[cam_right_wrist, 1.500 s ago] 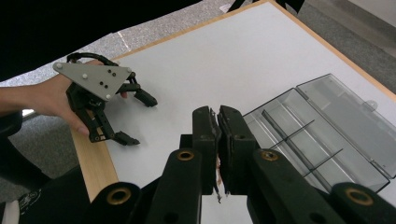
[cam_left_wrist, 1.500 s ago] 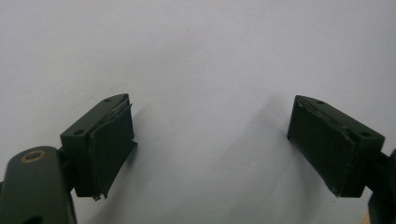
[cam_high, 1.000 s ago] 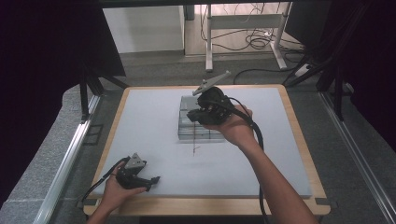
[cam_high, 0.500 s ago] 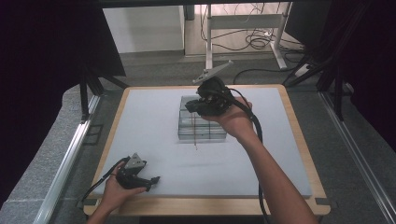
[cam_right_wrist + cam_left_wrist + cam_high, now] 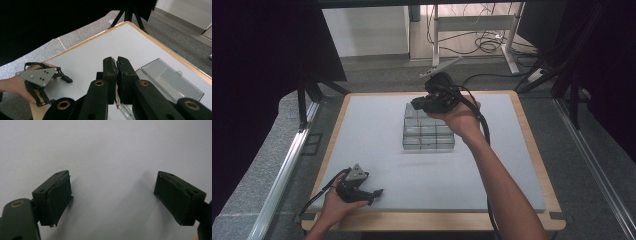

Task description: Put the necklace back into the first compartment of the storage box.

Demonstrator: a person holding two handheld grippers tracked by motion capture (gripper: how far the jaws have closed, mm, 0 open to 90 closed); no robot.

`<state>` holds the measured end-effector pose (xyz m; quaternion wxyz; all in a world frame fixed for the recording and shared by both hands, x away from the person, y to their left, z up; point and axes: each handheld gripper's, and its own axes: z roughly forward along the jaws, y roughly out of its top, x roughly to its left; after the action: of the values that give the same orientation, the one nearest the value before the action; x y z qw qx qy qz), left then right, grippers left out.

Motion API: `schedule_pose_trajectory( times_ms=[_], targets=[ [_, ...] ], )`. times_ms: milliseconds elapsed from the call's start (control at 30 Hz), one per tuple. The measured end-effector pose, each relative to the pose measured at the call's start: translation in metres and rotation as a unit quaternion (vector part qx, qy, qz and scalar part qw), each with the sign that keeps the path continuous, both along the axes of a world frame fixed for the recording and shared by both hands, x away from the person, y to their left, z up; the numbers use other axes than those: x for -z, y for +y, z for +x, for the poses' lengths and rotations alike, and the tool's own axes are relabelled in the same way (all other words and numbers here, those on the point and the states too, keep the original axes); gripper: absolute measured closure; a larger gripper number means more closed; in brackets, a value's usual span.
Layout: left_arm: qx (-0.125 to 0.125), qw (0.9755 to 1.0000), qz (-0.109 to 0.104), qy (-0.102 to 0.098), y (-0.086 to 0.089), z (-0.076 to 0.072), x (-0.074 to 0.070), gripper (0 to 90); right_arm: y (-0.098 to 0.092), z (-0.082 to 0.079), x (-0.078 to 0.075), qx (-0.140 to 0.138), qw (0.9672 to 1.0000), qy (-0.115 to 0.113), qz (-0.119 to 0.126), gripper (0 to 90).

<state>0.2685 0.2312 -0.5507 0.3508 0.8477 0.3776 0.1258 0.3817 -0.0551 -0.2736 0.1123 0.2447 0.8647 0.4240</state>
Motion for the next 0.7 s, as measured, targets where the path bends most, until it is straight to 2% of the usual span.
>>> schedule_pose_trajectory(
  times_ms=[200, 500, 700],
  targets=[
    [0.001, 1.0000, 0.000, 0.000, 0.000, 0.000, 0.000, 14.3, 0.002, 0.012, 0.005, 0.009, 0.9999, -0.002, 0.007, 84.3],
    [0.001, 1.0000, 0.000, 0.000, 0.000, 0.000, 0.000, 14.2, 0.002, 0.031, 0.012, 0.028, 0.9995, 0.010, 0.012, 84.3],
    [0.002, 1.0000, 0.001, 0.000, 0.000, 0.000, 0.000, 14.2, 0.003, 0.041, 0.013, 0.036, 0.9991, 0.009, 0.018, 84.3]
  ],
)
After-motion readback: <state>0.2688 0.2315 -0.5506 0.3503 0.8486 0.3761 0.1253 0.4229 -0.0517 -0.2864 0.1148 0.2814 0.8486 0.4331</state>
